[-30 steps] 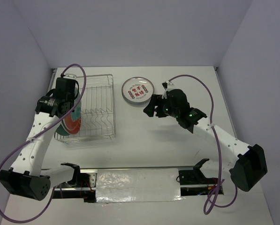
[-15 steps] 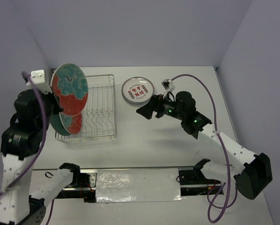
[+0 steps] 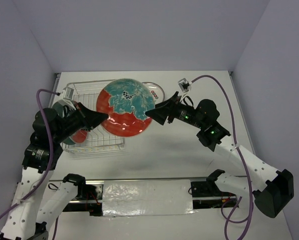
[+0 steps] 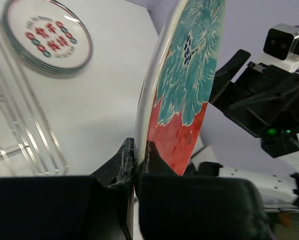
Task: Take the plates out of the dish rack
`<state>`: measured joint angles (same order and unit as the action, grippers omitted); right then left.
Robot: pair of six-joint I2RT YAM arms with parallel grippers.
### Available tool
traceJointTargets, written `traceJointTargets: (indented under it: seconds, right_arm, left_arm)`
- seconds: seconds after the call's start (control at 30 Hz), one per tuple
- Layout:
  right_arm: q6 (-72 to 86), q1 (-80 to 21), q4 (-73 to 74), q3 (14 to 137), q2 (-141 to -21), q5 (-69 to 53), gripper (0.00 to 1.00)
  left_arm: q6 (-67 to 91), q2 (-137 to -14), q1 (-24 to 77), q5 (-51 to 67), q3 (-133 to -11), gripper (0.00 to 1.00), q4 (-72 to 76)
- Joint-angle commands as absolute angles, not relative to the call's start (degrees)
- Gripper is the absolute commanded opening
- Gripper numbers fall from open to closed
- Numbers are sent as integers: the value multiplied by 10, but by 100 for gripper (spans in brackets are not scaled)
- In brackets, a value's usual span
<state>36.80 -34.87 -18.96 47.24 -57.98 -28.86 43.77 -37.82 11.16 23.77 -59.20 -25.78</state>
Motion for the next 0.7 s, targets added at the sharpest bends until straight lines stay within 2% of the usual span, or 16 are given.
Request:
traceJointTargets:
  seconds: [0.0,0.03,0.07,0.23,0.27,0.4,0.43,0.53,0.67]
  right_arm:
    - [373,-352,-223,481,-565,-283,65]
    - [373,-352,-222,481,-567,-283,50]
    - [377,-352,-226,479,-565,-281,2]
    - [386,-348,-197,474,-562,-236,0]
    - [389,-344,-191,475,-563,-229,0]
    - [431,-303,-117,483,-572,-142,0]
    - [462,-290,-103,476,-574,-111,0]
    - [504,-222,-107,468,-599,-101,0]
    - [506,-148,-100,459,-634,-91,0]
  left_arm:
    - [541,-358,111,347,-589,0,-14]
    - [554,-358,110,354,-580,0,13]
    - [558,-358,111,359,-568,9,19]
    - [488,-366,111,311,-591,44,-81]
    - [460,-367,111,294,-605,99,-102]
    - [373,-385,111,128,-684,100,-276]
    - [361,-385,111,43,-712,100,-339]
    - [340,-366,111,-111,-747,100,-422]
    - [288,-312,111,-170,-757,100,-436]
